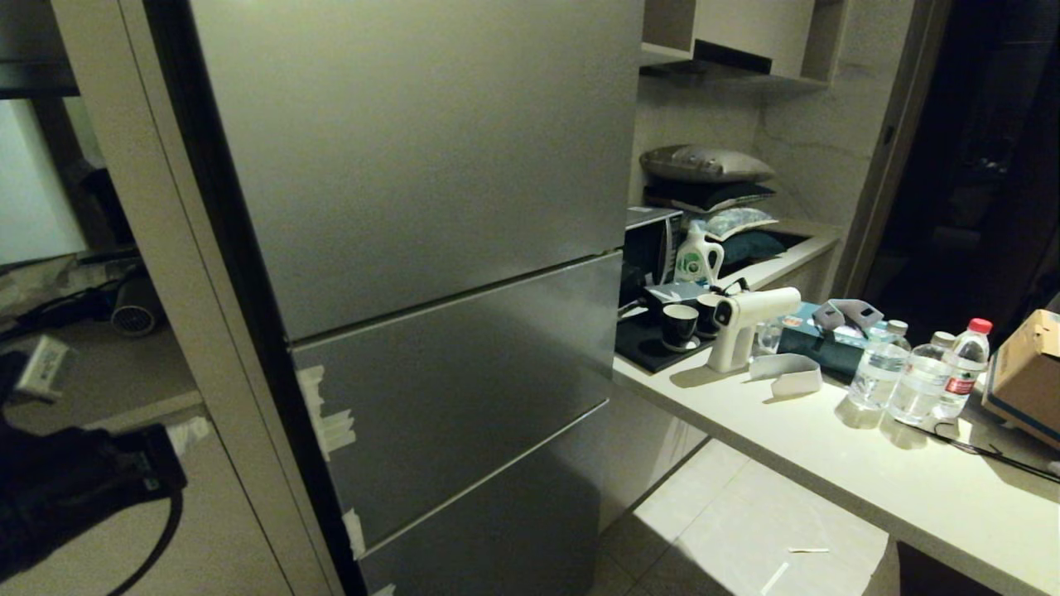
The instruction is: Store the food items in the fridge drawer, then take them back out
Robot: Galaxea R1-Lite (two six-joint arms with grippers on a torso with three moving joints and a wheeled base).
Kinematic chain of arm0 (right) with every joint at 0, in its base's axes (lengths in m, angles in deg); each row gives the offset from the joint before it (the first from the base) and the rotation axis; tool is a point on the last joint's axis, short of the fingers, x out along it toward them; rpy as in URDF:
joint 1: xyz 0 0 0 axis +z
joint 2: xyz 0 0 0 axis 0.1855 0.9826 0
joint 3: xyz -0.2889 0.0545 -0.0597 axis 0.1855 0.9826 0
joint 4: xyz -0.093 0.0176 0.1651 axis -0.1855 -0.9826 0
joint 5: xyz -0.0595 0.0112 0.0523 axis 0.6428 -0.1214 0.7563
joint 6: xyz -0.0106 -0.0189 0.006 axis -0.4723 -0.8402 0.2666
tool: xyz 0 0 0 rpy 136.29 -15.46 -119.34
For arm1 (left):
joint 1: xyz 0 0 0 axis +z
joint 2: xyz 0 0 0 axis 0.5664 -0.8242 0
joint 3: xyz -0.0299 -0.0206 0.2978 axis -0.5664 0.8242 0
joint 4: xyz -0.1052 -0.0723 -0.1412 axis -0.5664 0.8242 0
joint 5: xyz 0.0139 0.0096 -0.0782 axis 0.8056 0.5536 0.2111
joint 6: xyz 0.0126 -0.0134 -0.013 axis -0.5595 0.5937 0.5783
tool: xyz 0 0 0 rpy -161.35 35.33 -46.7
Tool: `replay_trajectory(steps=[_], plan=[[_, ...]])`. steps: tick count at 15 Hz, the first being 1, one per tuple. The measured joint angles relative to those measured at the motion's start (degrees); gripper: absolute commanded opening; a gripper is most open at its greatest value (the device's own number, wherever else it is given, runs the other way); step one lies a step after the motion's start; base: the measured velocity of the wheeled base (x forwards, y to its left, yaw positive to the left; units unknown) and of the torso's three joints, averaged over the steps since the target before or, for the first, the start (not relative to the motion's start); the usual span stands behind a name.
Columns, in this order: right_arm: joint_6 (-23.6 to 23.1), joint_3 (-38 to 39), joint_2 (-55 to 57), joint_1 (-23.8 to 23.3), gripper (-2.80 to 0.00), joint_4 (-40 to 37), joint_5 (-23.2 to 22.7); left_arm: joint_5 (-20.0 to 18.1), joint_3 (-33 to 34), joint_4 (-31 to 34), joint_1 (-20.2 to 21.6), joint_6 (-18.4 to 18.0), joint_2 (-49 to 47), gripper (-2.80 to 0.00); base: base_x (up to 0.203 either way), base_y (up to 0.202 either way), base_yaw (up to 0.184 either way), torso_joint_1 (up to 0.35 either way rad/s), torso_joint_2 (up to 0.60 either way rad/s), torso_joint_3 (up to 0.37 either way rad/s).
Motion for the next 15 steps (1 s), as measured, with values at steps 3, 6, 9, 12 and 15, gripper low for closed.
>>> replay_trajectory(steps=[3, 6, 9, 12, 15], plan=[[0.0, 0.0, 0.0, 0.0, -2.80, 0.0, 0.0, 0.0, -1.1, -10.6, 2.0, -0.1, -12.4, -2.80, 0.000, 0.000, 0.000, 0.000, 0.00, 0.000], [0.0, 0.0, 0.0, 0.0, -2.80, 0.0, 0.0, -0.4, -1.8, -19.8, 2.4, 0.9, -21.4, -2.80, 0.000, 0.000, 0.000, 0.000, 0.00, 0.000], [0.1, 0.0, 0.0, 0.0, -2.80, 0.0, 0.0, -3.4, -3.7, -22.6, 2.3, 3.0, -27.2, -2.80, 0.000, 0.000, 0.000, 0.000, 0.00, 0.000], [0.2, 0.0, 0.0, 0.0, -2.80, 0.0, 0.0, -4.0, -5.6, -23.9, 1.5, 3.8, -30.5, -2.80, 0.000, 0.000, 0.000, 0.000, 0.00, 0.000], [0.2, 0.0, 0.0, 0.0, -2.80, 0.0, 0.0, -3.9, -7.7, -24.1, -1.0, 4.9, -32.4, -2.80, 0.000, 0.000, 0.000, 0.000, 0.00, 0.000]])
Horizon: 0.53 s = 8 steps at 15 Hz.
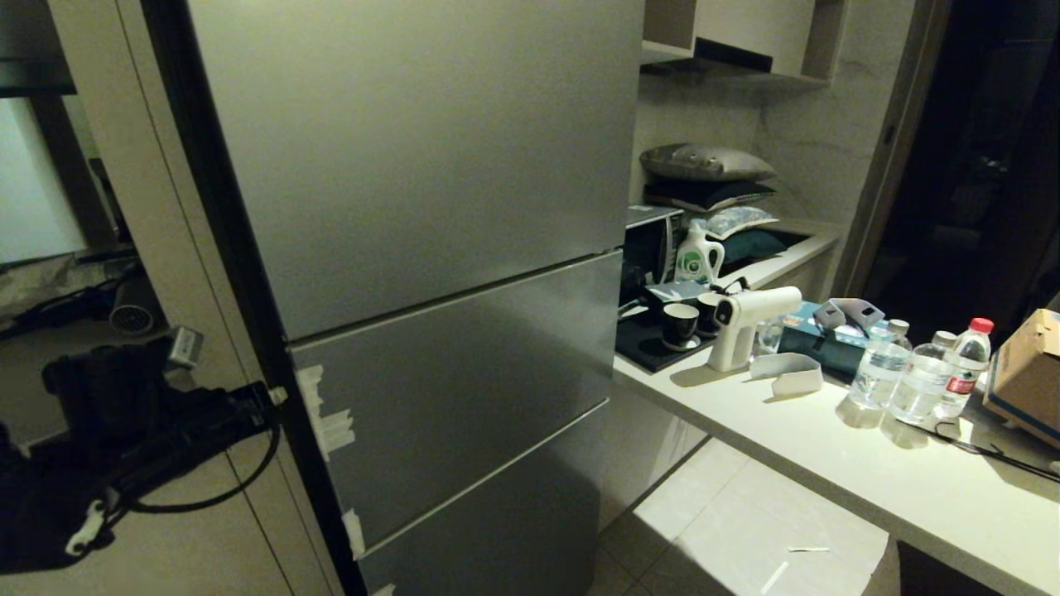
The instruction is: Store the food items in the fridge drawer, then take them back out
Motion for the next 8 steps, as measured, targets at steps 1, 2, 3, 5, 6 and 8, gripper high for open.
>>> replay_trajectory(steps=[1, 2, 3, 5, 6, 8], plan=[[0.0, 0.0, 0.0, 0.0, -2.80, 0.0, 0.0, 0.1, -0.5, 0.0, -0.7, 0.1, -0.4, -2.80, 0.000, 0.000, 0.000, 0.000, 0.00, 0.000], [0.0, 0.0, 0.0, 0.0, -2.80, 0.0, 0.0, 0.2, -1.0, 0.0, -1.2, 0.6, -0.7, -2.80, 0.000, 0.000, 0.000, 0.000, 0.00, 0.000], [0.0, 0.0, 0.0, 0.0, -2.80, 0.0, 0.0, 0.3, -1.4, 0.1, -1.6, 1.2, -1.0, -2.80, 0.000, 0.000, 0.000, 0.000, 0.00, 0.000], [0.0, 0.0, 0.0, 0.0, -2.80, 0.0, 0.0, 1.5, -2.3, 0.0, -1.8, 1.6, -1.9, -2.80, 0.000, 0.000, 0.000, 0.000, 0.00, 0.000], [0.0, 0.0, 0.0, 0.0, -2.80, 0.0, 0.0, 1.8, -2.6, 0.0, -1.9, 1.6, -2.3, -2.80, 0.000, 0.000, 0.000, 0.000, 0.00, 0.000], [0.0, 0.0, 0.0, 0.0, -2.80, 0.0, 0.0, 1.9, -3.0, -0.1, -1.9, 1.7, -3.1, -2.80, 0.000, 0.000, 0.000, 0.000, 0.00, 0.000]])
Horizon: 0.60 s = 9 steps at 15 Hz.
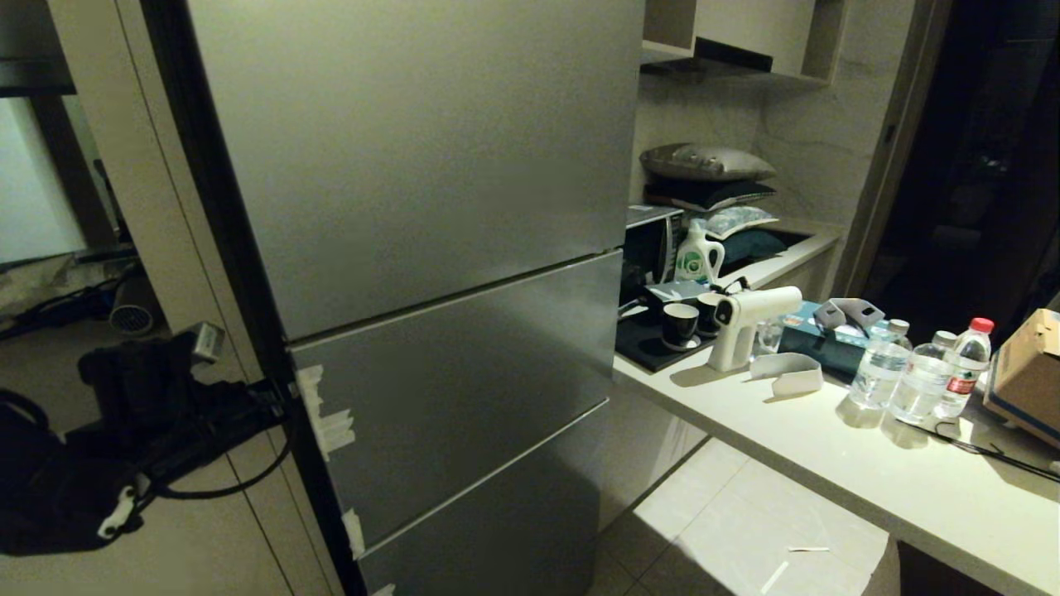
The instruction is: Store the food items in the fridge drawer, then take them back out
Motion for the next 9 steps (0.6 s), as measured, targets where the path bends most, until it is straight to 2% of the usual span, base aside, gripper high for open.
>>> replay_trajectory(steps=[5, 9], plan=[[0.0, 0.0, 0.0, 0.0, -2.80, 0.0, 0.0, -0.1, 0.6, -0.3, -2.0, 0.3, 0.1, -2.80, 0.000, 0.000, 0.000, 0.000, 0.00, 0.000], [0.0, 0.0, 0.0, 0.0, -2.80, 0.0, 0.0, -2.0, 2.6, -0.4, -3.0, 0.1, 1.9, -2.80, 0.000, 0.000, 0.000, 0.000, 0.00, 0.000]])
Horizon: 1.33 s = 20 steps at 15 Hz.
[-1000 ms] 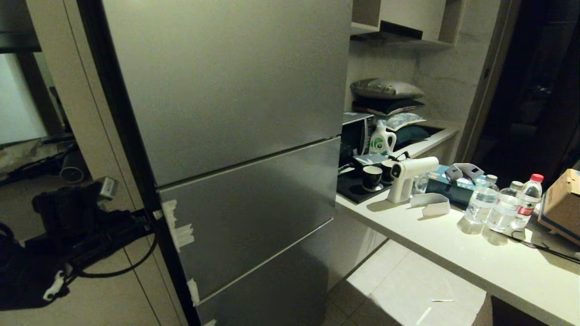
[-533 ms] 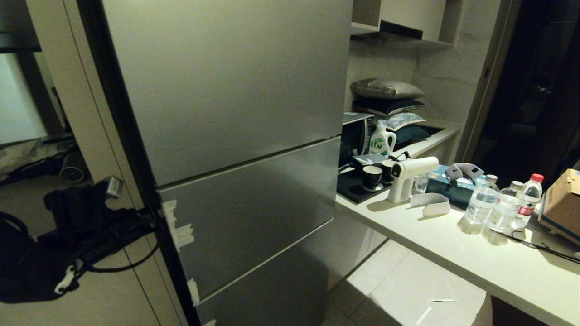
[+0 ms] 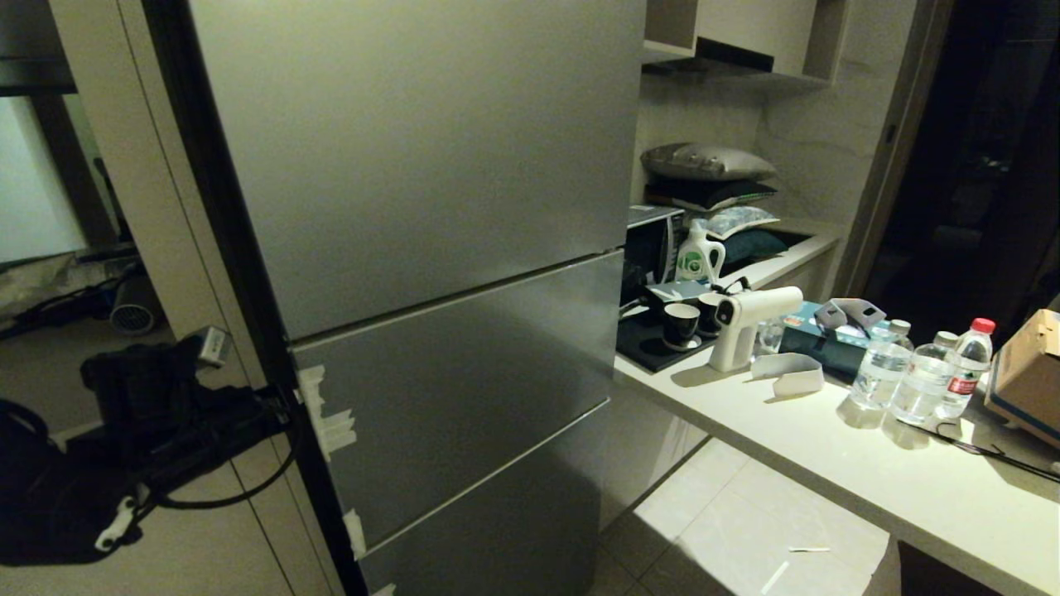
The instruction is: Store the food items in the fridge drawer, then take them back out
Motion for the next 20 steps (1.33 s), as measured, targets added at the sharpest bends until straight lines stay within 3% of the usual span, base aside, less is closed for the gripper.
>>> replay_trajectory(steps=[3, 8, 13, 20], plan=[[0.0, 0.0, 0.0, 0.0, -2.80, 0.0, 0.0, -2.8, 1.8, 0.3, -0.8, -0.2, 1.3, -2.80, 0.000, 0.000, 0.000, 0.000, 0.00, 0.000], [0.0, 0.0, 0.0, 0.0, -2.80, 0.0, 0.0, -2.9, 4.1, -0.2, -1.8, -0.5, 2.0, -2.80, 0.000, 0.000, 0.000, 0.000, 0.00, 0.000], [0.0, 0.0, 0.0, 0.0, -2.80, 0.0, 0.0, -2.9, 10.1, -3.7, -3.3, -3.3, 3.4, -2.80, 0.000, 0.000, 0.000, 0.000, 0.00, 0.000], [0.1, 0.0, 0.0, 0.0, -2.80, 0.0, 0.0, -0.7, 17.7, -7.1, -14.0, -3.5, 7.6, -2.80, 0.000, 0.000, 0.000, 0.000, 0.00, 0.000]])
